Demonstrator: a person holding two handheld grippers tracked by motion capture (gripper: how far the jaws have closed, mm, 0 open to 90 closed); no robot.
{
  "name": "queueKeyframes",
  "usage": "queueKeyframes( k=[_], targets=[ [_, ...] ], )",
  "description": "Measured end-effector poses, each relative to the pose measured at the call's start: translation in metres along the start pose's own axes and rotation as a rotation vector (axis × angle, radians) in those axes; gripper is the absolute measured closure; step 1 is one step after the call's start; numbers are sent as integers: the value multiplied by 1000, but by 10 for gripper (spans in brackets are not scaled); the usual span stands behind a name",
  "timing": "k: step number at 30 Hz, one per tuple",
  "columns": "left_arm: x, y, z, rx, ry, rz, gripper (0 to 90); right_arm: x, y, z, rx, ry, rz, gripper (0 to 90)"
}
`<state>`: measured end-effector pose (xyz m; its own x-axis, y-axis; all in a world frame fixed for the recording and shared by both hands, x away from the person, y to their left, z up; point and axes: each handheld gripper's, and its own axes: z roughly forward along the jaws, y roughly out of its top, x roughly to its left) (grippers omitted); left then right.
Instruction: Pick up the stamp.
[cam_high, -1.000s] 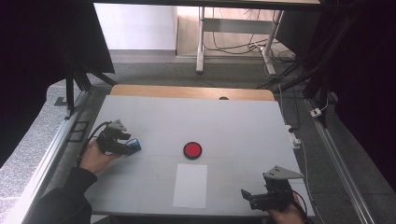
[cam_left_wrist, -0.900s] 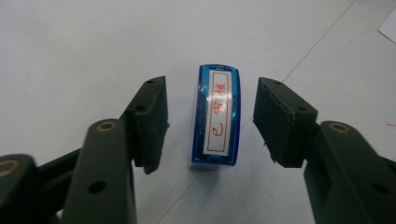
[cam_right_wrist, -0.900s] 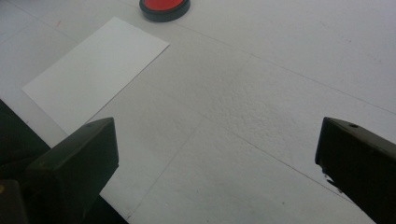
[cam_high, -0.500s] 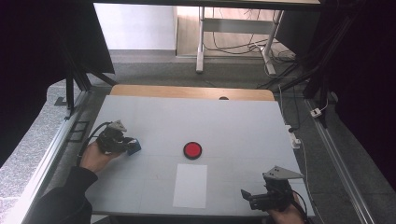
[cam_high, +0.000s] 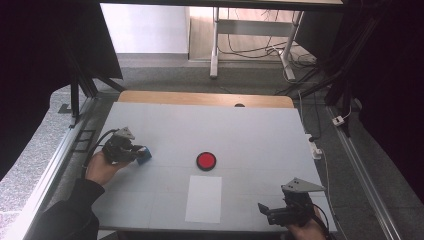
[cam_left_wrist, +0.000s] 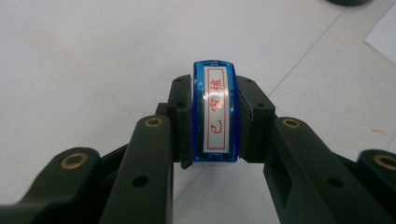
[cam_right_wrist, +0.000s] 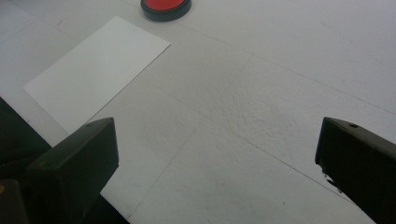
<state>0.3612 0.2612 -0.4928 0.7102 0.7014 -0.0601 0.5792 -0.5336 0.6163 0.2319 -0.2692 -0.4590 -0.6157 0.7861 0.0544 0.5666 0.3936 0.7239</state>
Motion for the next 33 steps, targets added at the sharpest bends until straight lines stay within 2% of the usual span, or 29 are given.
queueKeyframes(
  k=[4,10,23,26,30,31,33],
  targets=[
    [-7,4,-7,-39,-19,2,702,0,0,0,-1,-1,-1,0],
    [-13,9,-16,-65,-31,-2,703,0,0,0,-1,-2,-2,0],
    [-30,14,-32,-123,-24,-5,703,0,0,0,-3,-2,-3,0],
    [-37,19,-37,-148,-37,0,703,0,0,0,-3,-2,-4,0],
    [-43,22,-38,-157,-54,1,703,0,0,0,-2,-2,-3,0],
    [-46,25,-38,-165,-73,7,703,0,0,0,-1,-3,-4,0],
    [-48,27,-39,-170,-83,13,703,0,0,0,-1,-3,-4,0]
  ],
)
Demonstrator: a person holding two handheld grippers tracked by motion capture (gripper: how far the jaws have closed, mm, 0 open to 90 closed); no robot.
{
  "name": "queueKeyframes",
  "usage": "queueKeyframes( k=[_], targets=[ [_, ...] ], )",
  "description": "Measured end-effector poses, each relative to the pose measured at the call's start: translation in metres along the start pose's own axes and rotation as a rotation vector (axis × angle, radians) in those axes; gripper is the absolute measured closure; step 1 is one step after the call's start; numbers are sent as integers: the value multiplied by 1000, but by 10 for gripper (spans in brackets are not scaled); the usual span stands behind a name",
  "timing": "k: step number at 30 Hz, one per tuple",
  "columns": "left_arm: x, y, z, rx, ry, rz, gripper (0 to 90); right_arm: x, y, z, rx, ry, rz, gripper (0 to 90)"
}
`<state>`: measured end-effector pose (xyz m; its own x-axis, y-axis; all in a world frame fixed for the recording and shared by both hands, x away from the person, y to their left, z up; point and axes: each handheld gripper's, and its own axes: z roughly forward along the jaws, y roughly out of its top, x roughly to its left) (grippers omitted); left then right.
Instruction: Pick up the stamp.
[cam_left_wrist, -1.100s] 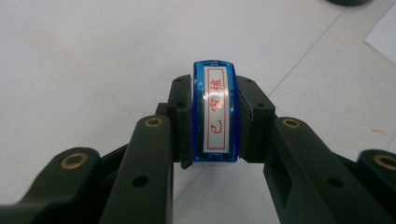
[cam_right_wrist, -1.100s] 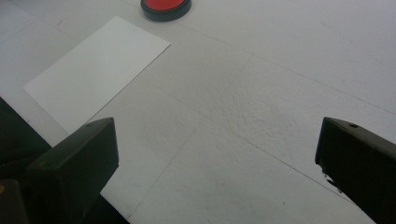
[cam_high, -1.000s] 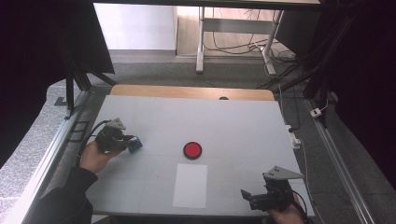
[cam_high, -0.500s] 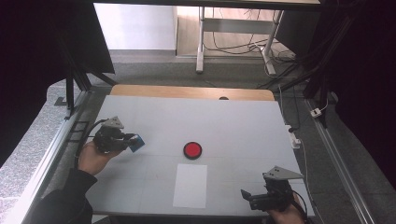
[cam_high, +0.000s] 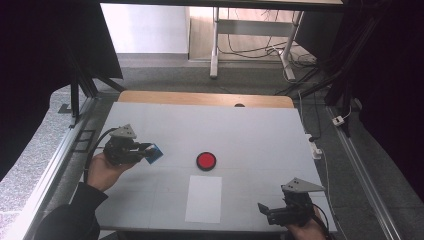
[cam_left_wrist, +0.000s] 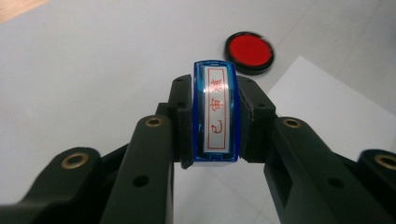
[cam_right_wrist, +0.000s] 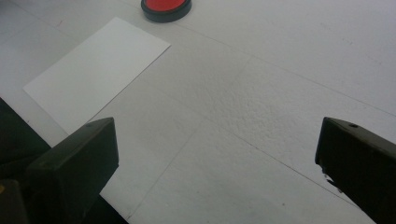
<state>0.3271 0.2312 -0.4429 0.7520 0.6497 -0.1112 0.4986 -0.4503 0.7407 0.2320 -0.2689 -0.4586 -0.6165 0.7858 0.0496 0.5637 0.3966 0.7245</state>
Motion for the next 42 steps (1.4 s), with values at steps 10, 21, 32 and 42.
queueKeyframes(
  k=[10,21,32,42],
  targets=[
    [-25,17,6,-19,-51,54,703,0,0,0,-2,1,1,0],
    [-51,31,14,-20,-95,91,702,0,0,0,-1,1,0,0],
    [-72,42,24,-29,-157,124,703,0,0,0,-1,1,-1,0],
    [-84,46,33,-30,-233,133,702,0,0,0,0,1,-2,0]
  ],
)
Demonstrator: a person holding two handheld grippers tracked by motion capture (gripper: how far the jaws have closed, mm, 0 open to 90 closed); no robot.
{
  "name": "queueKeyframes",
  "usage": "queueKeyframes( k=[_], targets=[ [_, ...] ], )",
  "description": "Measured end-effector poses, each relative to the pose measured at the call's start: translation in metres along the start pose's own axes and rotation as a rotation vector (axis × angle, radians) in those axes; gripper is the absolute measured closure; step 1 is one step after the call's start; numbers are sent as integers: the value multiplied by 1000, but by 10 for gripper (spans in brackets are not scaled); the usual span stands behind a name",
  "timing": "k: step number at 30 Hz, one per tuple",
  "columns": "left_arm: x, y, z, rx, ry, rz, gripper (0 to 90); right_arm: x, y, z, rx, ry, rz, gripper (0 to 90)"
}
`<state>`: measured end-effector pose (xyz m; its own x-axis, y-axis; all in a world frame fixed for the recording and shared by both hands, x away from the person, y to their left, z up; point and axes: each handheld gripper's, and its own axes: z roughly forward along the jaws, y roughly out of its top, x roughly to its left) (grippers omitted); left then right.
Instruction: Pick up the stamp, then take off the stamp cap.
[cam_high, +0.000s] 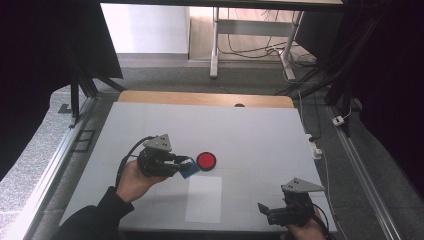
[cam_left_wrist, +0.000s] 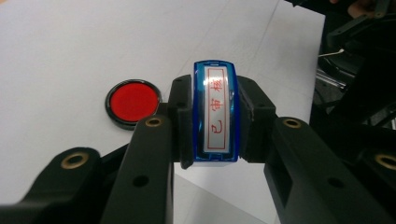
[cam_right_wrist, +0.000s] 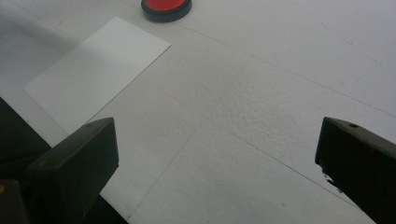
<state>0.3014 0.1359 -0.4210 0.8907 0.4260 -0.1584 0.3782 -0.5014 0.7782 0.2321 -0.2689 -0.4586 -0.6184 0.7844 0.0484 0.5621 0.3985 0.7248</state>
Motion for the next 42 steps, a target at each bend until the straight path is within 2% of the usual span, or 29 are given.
queueKeyframes(
  k=[5,10,15,23,29,38,42],
  targets=[
    [-3,1,2,-2,-11,6,702,0,0,0,-3,0,1,0],
    [-4,2,2,-9,-22,9,702,1,0,-4,-35,-4,-4,0],
    [-5,0,1,-11,-30,23,702,2,1,-5,-40,9,-11,0],
    [-6,-1,1,-20,-48,29,702,7,7,-6,-58,69,-35,0],
    [-8,-2,0,-25,-64,44,703,17,15,-1,-67,125,-88,0],
    [-8,-3,-1,-27,-74,59,703,25,22,4,-84,167,-120,0],
    [-8,-3,-1,-32,-83,67,703,31,26,9,-99,214,-130,0]
  ],
)
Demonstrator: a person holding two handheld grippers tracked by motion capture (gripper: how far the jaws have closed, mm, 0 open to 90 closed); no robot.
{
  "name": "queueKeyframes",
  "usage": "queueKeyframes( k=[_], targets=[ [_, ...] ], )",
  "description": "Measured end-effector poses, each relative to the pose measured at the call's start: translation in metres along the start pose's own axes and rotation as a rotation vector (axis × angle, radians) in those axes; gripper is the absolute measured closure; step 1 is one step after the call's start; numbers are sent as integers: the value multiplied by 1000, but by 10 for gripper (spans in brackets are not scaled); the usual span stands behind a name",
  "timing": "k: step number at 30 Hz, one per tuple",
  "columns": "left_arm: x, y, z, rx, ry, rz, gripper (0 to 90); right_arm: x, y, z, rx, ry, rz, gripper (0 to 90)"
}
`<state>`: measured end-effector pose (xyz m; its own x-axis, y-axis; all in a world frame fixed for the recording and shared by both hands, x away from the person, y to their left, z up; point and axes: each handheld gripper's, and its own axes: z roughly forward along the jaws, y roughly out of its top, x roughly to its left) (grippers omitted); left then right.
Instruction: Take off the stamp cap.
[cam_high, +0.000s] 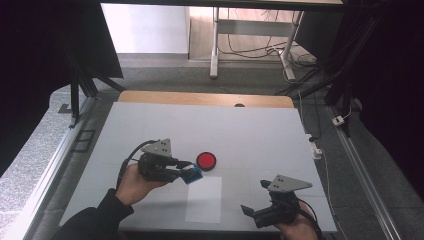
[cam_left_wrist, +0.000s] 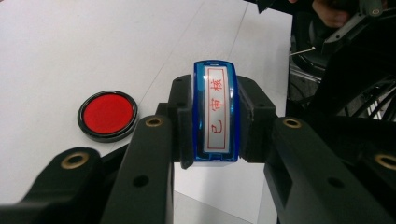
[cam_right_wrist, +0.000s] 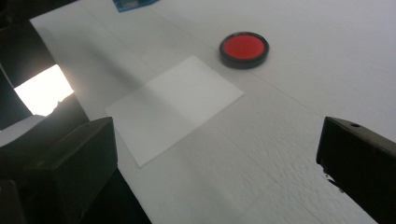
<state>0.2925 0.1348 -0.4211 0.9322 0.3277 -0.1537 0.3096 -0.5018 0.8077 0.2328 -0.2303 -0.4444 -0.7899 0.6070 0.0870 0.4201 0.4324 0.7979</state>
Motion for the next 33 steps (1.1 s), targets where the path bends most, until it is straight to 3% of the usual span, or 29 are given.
queueKeyframes(
  k=[9,16,22,33],
  targets=[
    [-2,1,0,-5,-20,29,703,9,13,17,-11,89,-45,0],
    [-3,1,1,-5,-33,45,703,10,23,34,12,154,-73,0],
    [-4,1,2,-6,-44,55,703,13,27,45,18,162,-105,0],
    [-5,1,2,-18,-68,69,703,20,44,69,39,230,-180,0]
  ],
)
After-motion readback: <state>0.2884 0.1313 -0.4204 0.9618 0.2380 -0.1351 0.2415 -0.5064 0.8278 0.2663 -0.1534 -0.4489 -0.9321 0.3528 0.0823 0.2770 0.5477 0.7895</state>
